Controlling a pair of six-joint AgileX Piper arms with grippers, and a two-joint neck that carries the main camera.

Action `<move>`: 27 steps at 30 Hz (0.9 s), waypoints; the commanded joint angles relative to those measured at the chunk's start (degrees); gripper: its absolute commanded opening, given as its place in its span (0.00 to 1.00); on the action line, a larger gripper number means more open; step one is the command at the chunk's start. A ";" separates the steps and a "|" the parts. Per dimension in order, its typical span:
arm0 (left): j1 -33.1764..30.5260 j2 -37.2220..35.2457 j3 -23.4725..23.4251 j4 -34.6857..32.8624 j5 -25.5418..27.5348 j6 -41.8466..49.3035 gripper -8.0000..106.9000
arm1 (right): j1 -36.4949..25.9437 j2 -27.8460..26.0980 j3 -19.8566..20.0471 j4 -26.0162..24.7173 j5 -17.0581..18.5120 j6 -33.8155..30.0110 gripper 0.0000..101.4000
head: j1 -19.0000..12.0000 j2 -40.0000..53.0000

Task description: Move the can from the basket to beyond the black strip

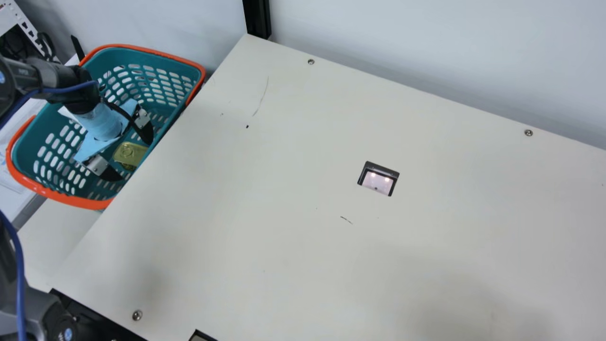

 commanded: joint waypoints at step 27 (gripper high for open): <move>0.30 -1.44 1.72 -1.61 -8.02 5.97 0.16 | 0.00 0.00 0.00 0.00 0.00 0.00 1.00 | -1.20 0.72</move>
